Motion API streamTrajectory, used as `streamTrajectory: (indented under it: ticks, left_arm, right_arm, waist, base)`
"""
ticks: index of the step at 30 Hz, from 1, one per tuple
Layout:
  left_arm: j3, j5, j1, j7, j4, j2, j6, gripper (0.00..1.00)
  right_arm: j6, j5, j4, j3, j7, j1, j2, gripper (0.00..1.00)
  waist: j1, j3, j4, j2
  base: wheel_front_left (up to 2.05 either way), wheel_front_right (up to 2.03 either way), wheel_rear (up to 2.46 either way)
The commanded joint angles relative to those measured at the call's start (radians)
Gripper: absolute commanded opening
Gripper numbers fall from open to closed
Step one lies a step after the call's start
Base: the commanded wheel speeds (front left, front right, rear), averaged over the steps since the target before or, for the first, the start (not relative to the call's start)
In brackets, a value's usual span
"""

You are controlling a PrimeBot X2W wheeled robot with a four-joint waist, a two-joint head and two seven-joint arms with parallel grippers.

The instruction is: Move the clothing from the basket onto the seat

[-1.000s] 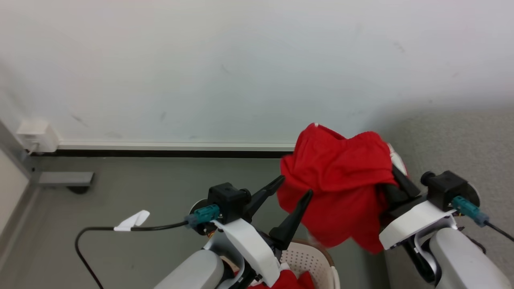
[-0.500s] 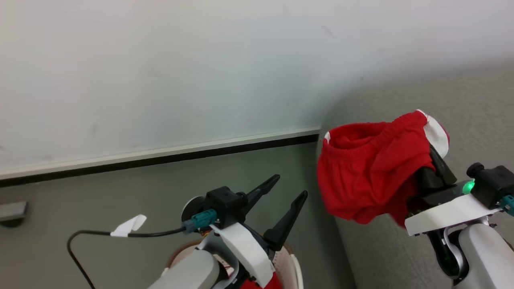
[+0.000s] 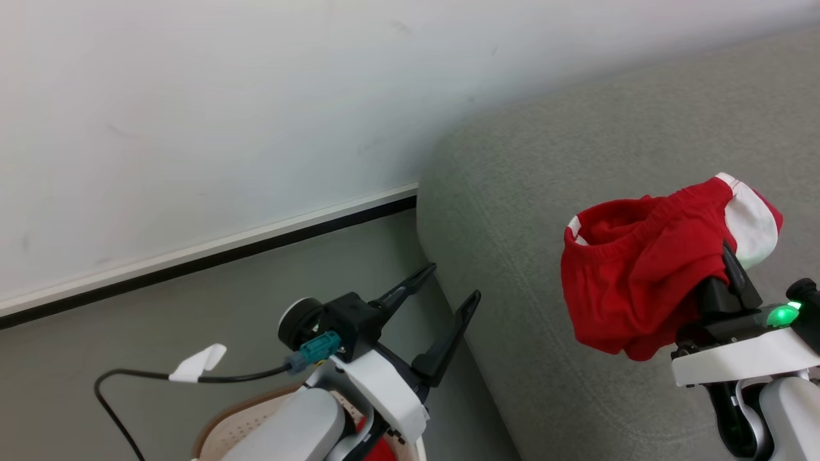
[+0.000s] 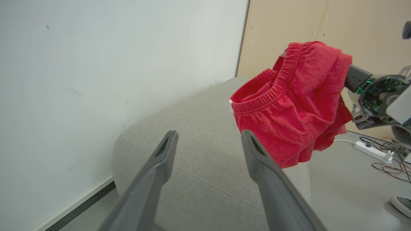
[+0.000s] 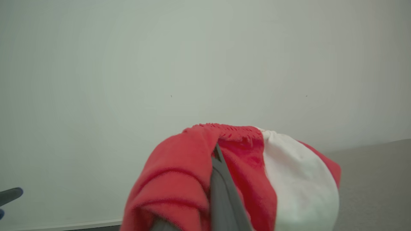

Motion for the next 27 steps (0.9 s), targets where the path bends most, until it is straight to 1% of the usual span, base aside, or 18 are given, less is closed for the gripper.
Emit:
streamTrajectory:
  ticks: [1, 8, 14, 21, 25, 27]
  left_arm:
    - [-0.006, 0.018, -0.009, -0.01, 0.009, 0.006, 0.004, 1.0]
    - [-0.013, 0.045, -0.019, -0.023, 0.036, 0.011, 0.01, 1.0]
    - [-0.015, 0.046, -0.026, -0.031, 0.052, 0.01, 0.01, 1.0]
    - [-0.018, 0.041, -0.032, -0.037, 0.065, 0.002, 0.006, 1.0]
    - [-0.024, 0.039, -0.036, -0.038, 0.07, -0.002, 0.002, 1.0]
    - [-0.028, 0.042, -0.044, -0.034, 0.069, -0.002, 0.002, 1.0]
  right_arm:
    - [0.001, -0.003, -0.011, -0.012, 0.0, 0.017, -0.003, 0.0]
    - [0.001, -0.001, -0.042, -0.041, 0.0, 0.044, 0.009, 0.0]
    - [0.001, -0.002, -0.051, -0.054, 0.0, 0.057, 0.014, 0.0]
    - [0.001, 0.0, -0.057, -0.062, 0.0, 0.052, 0.006, 0.0]
    - [0.001, 0.006, -0.05, -0.068, 0.0, 0.036, -0.003, 0.0]
    - [0.001, 0.025, -0.046, -0.053, 0.0, 0.023, -0.009, 0.0]
  waist:
    - [0.0, 0.01, -0.032, -0.0001]
    - [0.0, 0.029, -0.082, -0.0001]
    - [0.0, 0.041, -0.109, -0.0001]
    - [0.0, 0.045, -0.118, -0.0001]
    - [0.0, 0.052, -0.111, -0.0001]
    - [0.0, 0.064, -0.103, -0.0001]
  base:
    - [0.0, 0.0, 0.0]
    - [0.0, 0.0, 0.0]
    - [0.0, 0.0, 0.0]
    - [0.0, 0.0, 0.0]
    - [0.0, 0.0, 0.0]
    - [0.0, 0.0, 0.0]
